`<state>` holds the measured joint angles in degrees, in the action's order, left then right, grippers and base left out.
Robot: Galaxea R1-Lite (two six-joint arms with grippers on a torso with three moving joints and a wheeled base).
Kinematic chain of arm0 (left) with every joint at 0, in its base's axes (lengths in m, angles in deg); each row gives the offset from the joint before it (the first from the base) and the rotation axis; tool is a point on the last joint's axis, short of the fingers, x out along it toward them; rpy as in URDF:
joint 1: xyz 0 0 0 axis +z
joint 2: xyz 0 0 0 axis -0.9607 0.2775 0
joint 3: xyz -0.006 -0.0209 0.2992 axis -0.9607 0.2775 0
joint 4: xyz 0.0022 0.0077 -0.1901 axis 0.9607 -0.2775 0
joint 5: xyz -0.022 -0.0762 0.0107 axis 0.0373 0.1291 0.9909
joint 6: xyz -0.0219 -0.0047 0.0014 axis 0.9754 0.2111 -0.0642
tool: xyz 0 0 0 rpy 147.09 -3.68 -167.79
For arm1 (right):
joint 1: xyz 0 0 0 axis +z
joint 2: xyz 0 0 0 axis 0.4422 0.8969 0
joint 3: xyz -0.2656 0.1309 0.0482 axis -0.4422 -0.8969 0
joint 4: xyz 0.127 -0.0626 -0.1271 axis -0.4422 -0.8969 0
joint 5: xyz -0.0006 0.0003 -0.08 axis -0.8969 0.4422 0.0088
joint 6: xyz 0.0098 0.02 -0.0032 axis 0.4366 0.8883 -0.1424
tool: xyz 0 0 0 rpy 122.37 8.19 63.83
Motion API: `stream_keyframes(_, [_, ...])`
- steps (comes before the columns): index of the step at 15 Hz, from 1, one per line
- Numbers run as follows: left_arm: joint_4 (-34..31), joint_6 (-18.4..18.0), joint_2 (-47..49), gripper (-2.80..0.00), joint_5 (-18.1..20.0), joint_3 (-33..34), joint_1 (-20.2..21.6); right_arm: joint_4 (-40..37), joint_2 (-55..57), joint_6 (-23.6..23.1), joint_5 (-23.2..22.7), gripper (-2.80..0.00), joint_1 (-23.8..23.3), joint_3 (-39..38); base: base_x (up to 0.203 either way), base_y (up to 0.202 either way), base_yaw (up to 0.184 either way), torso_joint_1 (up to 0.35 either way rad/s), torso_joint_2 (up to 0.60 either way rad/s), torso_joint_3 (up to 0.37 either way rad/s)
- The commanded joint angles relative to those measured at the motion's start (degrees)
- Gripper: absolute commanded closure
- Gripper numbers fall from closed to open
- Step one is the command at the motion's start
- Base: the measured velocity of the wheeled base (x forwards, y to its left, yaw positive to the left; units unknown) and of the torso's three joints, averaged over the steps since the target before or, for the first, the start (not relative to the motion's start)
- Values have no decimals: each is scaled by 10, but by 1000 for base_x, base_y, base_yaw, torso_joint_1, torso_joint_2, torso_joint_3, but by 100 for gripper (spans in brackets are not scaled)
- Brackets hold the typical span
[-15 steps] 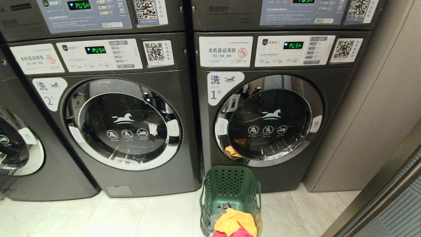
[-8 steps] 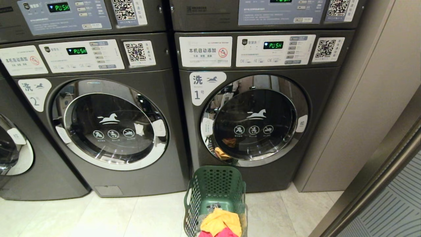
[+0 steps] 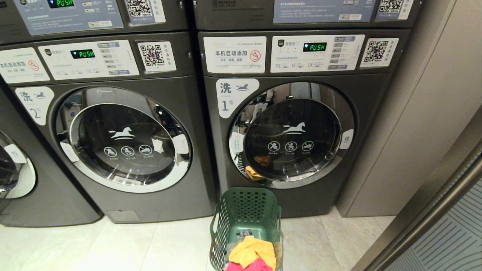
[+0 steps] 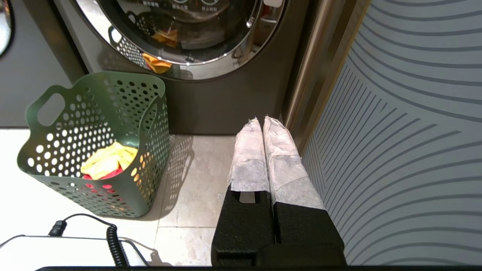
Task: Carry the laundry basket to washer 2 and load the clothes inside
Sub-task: Open the lid of the washing machine
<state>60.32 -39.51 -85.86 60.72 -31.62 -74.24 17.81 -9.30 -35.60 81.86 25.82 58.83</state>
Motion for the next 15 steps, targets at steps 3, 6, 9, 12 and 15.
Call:
stream_keyframes(3, [-1, -1, 0, 0, 0, 0, 0, -1, 0, 0, 0, 0, 0, 0, 0, 0, 0, 5, 2, -183])
stream_keyframes(6, [-1, -1, 0, 0, 0, 0, 0, -1, 0, 0, 0, 0, 0, 0, 0, 0, 0, 1, 5, -190])
stream_keyframes(9, [-1, -1, 0, 0, 0, 0, 0, -1, 0, 1, 0, 0, 0, 0, 0, 0, 0, 3, 4, -192])
stream_keyframes(12, [-1, -1, 0, 0, 0, 0, 0, -1, 0, 1, 0, 0, 0, 0, 0, 0, 0, 4, 4, -195])
stream_keyframes(15, [-1, 0, 0, 0, 0, 0, 0, -1, 0, 1, 0, 0, 0, 0, 0, 0, 0, 1, 6, -202])
